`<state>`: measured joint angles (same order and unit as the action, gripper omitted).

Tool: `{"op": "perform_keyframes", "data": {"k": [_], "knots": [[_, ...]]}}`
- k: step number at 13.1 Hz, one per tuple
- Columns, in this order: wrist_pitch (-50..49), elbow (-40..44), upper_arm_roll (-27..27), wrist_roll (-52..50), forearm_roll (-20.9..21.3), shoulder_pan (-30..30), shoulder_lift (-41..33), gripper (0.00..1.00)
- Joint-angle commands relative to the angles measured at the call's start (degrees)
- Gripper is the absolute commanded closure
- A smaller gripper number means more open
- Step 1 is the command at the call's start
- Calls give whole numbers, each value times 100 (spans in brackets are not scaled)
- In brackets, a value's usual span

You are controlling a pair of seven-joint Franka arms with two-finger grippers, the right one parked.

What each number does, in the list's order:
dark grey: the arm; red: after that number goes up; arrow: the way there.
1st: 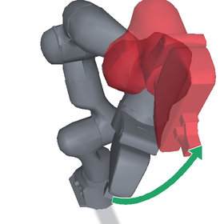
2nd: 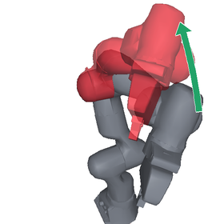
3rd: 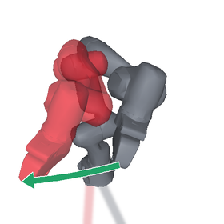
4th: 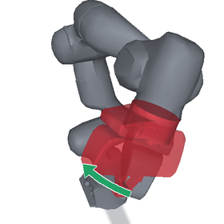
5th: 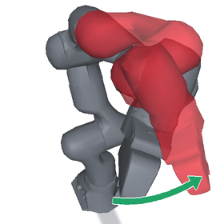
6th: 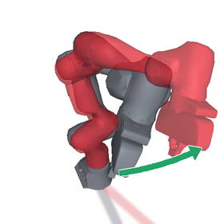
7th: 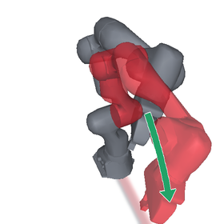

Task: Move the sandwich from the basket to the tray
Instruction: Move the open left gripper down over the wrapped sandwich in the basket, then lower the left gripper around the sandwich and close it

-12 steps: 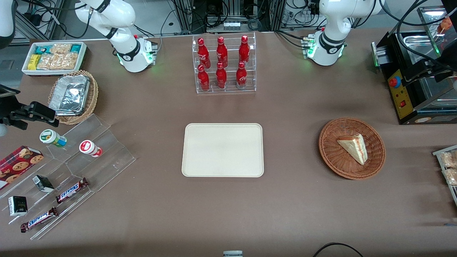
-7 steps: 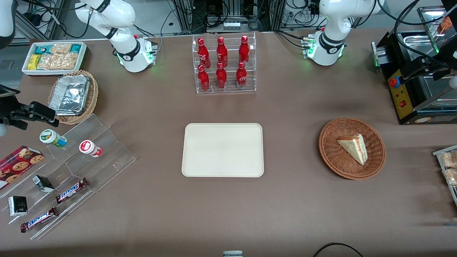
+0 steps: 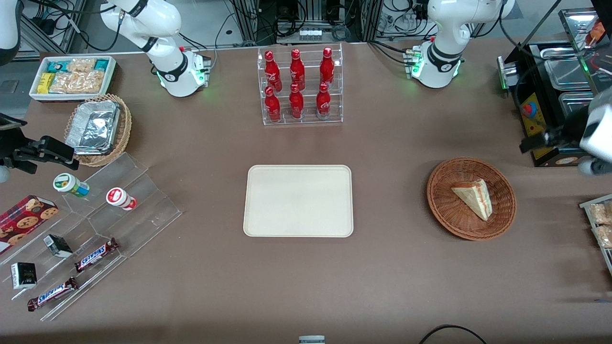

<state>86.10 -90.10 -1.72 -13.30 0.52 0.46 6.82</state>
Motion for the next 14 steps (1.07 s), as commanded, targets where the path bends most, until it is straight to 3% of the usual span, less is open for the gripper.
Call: {"op": "perform_keyframes", "data": {"k": [1, 7, 14], "knots": [[554, -515, -39, -872, -35, 60, 108, 0], [2708, -2168, -48, -2983, -35, 60, 100, 0], [5117, -3697, -48, -3706, -44, 7, 205, 0]]}}
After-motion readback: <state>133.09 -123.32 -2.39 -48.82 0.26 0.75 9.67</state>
